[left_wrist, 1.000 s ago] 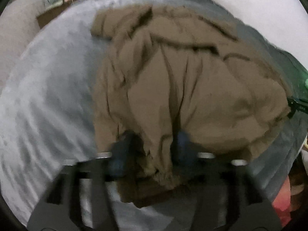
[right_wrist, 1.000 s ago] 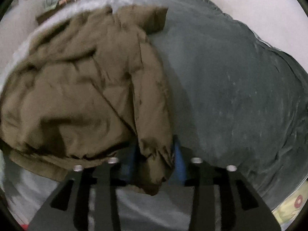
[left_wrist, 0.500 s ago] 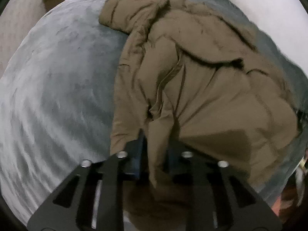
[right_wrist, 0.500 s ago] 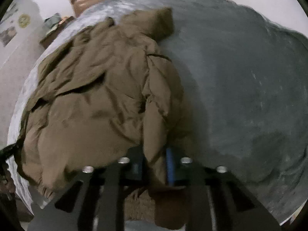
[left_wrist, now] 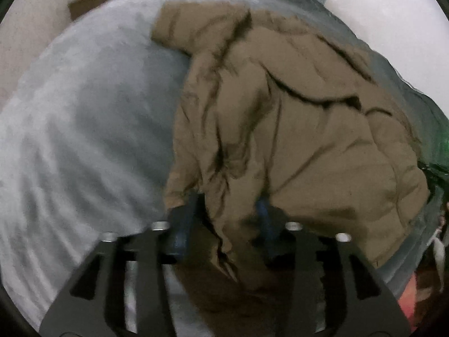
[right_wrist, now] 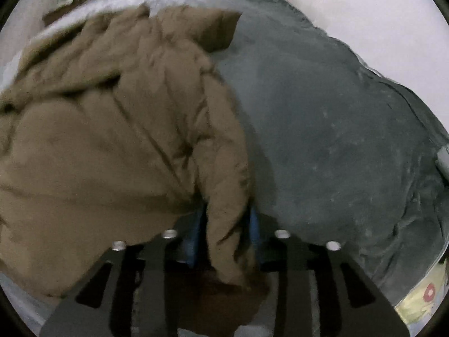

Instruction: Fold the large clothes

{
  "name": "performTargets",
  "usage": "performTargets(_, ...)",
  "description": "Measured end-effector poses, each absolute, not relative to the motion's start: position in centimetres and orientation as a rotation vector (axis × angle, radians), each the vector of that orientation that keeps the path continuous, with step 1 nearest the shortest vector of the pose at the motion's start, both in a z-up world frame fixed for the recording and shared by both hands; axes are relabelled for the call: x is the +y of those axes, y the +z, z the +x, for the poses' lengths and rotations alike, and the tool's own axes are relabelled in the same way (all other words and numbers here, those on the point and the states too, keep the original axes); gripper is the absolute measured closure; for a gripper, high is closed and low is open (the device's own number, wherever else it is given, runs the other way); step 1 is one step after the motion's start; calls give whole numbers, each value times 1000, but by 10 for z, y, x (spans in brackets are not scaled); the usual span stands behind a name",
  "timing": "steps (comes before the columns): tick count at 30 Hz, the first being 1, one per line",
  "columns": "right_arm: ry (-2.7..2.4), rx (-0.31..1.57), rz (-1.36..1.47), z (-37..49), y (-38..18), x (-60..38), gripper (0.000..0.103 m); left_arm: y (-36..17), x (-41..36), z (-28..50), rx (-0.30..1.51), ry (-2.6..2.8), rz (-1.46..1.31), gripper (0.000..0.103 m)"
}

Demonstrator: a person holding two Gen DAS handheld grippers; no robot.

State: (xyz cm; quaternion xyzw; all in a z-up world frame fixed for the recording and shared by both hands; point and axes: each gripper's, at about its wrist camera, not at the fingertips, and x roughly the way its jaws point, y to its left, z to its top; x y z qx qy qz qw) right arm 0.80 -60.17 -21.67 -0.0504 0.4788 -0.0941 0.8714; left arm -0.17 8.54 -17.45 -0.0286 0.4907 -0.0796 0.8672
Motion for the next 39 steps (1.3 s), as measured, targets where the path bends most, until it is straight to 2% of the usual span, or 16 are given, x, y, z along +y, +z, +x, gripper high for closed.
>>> performTargets(1,-193,972,-65,4,-204,-605,50,-165,88,-2,995,-126,-23,24)
performTargets(2,-190,938,-28,0,-190,-607,46,-157,90,-5,963,-106,-4,16)
performTargets(5,-201,879,13,0,-163,-605,43,-133,92,5,911,-97,2,14)
performTargets(10,-222,849,20,24,-149,-598,38,-118,75,35,914,-105,-3,13)
performTargets(13,-207,845,22,38,-152,-595,38,-109,57,51,901,-121,4,5)
performTargets(19,-149,838,24,83,-162,-598,38,-97,24,94,900,-178,-25,5)
performTargets(24,-47,839,53,131,-175,-602,38,-109,-5,145,921,-123,-29,5)
performTargets(31,40,793,-59,186,-179,-588,38,-127,-28,197,943,34,25,5)
performTargets(39,112,894,-24,235,-173,-569,38,-145,-20,235,1035,116,-45,6)
